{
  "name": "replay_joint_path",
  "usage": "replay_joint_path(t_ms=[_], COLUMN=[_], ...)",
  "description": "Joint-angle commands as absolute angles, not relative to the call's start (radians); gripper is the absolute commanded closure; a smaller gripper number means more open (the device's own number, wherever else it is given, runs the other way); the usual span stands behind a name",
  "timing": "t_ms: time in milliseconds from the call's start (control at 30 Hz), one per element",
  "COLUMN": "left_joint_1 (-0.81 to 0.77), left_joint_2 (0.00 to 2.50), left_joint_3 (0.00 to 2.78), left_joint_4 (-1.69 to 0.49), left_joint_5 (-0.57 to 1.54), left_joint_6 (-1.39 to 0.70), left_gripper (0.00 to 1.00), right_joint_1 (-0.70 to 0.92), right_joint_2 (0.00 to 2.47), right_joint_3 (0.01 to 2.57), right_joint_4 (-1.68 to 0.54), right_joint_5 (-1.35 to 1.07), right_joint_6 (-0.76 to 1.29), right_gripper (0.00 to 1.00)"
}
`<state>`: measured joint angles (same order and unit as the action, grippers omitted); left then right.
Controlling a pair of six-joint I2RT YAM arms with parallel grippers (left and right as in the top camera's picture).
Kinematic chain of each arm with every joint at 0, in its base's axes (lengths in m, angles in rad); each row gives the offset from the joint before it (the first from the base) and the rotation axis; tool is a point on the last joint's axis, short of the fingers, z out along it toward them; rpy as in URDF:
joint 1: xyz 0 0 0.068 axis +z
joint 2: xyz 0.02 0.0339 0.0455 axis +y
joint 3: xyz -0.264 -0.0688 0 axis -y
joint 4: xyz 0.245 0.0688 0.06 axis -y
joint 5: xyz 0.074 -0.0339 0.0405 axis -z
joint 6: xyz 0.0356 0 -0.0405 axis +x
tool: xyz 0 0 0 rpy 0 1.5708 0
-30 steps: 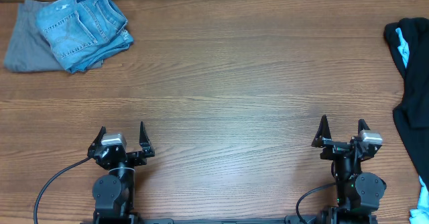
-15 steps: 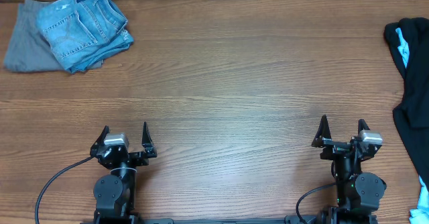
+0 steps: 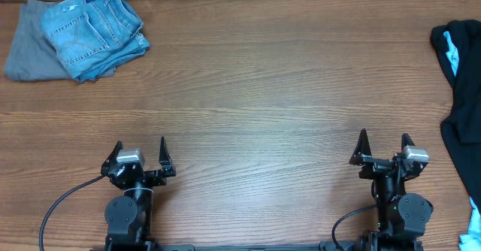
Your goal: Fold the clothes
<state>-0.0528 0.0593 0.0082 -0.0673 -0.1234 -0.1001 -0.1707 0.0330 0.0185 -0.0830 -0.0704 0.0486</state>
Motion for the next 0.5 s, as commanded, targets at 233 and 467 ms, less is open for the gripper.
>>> replay_joint_path(t_ms=[233,467], left_joint_1=[-0.057,-0.057], left_joint_2=[0.063,0.063], left_joint_3=[0.005,0.005], left_joint_4=[-0.067,-0.067], left_joint_5=[-0.114,-0.114], left_joint_6=[-0.081,-0.081], left_gripper=[0.00,0.00], right_joint_1=[-0.177,-0.177], right_joint_2=[0.035,0.035], right_joint_3=[0.009,0.009], right_joint_4=[-0.079,-0.043], right_joint_5=[-0.061,-0.093], right_joint_6=[0.046,0.062], right_gripper=[0.00,0.00])
